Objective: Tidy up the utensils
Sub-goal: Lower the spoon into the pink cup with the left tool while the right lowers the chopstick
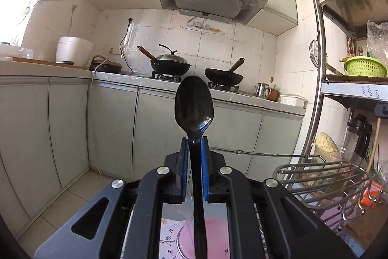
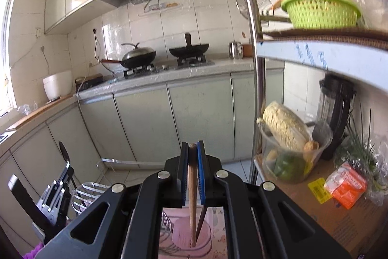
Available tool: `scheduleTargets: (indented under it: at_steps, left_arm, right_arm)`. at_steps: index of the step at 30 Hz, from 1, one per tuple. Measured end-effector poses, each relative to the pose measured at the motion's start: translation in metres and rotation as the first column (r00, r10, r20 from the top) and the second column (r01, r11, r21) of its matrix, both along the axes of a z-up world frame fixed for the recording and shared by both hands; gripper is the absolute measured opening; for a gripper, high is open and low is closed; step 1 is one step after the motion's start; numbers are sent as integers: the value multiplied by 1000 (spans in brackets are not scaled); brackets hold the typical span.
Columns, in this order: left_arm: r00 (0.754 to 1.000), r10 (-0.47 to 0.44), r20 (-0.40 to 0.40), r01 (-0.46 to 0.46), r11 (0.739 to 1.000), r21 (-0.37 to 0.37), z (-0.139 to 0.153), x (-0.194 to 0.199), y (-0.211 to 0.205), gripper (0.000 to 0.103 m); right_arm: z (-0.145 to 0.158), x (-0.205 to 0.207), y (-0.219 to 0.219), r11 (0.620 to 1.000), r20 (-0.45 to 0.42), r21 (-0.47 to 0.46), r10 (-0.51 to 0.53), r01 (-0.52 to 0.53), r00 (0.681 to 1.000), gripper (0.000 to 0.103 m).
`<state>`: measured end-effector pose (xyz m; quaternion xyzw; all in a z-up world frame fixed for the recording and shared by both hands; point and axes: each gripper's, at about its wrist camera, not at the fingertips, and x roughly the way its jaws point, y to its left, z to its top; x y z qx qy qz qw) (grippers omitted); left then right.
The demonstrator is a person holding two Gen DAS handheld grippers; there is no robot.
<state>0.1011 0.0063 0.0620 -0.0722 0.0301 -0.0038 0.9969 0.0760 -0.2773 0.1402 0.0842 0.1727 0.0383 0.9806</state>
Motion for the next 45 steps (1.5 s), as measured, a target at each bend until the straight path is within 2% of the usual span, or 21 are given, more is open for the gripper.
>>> scheduleTargets:
  at_steps: [8,9,12,15,16,19,28,34,45]
  left_arm:
    - [998,-65,-20,65,997,42,7,-9,-2,10]
    - [995,-91,-37,92,995,37,10,-7,-1,13]
    - [984,-158,-84,160,987,14,17,-1,2,34]
    - [978,-182,-106,184,983,10,23,1,3,39]
    - [977,-181,-108,183,983,9,25,1,3,40]
    - [979,-173,-111,174,985,-5,28,-2,5,41]
    - [968,-118,-220,130,991,39,27,-30,-11,41]
    - [952,-102,-288,122,991,53,9,-58,-23,41]
    - [908,-39,-416,59,998,38,-26,-86,-24,41]
  right_arm:
    - [-50,10,5,1000,-115,24,21,-18,993,7]
    - [-54,9,6,999,-120,29,22,-19,992,7]
    - [-63,10,8,999,-141,25,24,-21,990,9]
    - [-66,11,7,999,-154,35,35,-30,987,15]
    - [-67,10,6,999,-153,36,37,-32,988,20]
    - [-64,5,6,999,-140,34,36,-32,990,27]
    - [-64,-25,13,999,-107,13,50,-49,993,28]
    - [-85,-48,31,995,-131,4,104,-104,986,28]
    - [-140,-61,67,984,-259,-4,174,-181,950,28]
